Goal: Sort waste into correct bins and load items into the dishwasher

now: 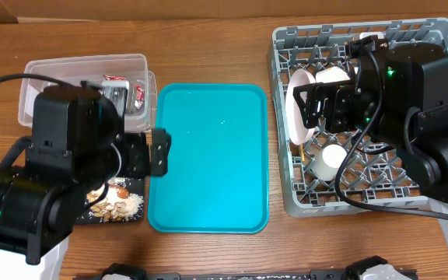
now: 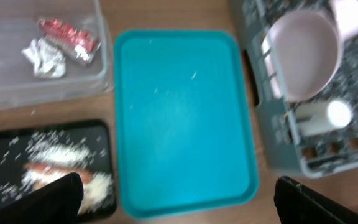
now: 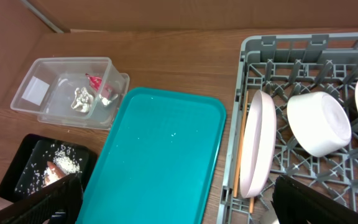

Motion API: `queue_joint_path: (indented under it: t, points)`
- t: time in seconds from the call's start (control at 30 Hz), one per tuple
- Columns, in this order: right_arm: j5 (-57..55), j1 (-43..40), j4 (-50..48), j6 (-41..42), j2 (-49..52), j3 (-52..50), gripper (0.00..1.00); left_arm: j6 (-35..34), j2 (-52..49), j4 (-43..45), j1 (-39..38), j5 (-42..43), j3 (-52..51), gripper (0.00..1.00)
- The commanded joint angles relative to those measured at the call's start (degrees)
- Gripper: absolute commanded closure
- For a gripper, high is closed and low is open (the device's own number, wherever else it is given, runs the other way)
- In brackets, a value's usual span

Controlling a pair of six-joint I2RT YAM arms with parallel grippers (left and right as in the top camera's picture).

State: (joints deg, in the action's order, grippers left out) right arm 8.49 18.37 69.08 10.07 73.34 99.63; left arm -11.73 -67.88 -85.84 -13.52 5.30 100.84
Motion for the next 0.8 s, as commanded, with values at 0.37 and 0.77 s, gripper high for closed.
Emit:
queue_joint_path:
  t: [0.37, 0.77]
  points:
    - [-0.52, -0.11, -0.15, 0.0, -0.68, 0.13, 0.0, 13.03, 9.73, 14.29, 2.25, -6.91, -13.42, 0.0]
    - [-0.52, -0.11, -0.13, 0.0, -0.68, 0.13, 0.0, 13.05, 37.79, 43.71, 10.12, -6.82, -52.33, 0.0]
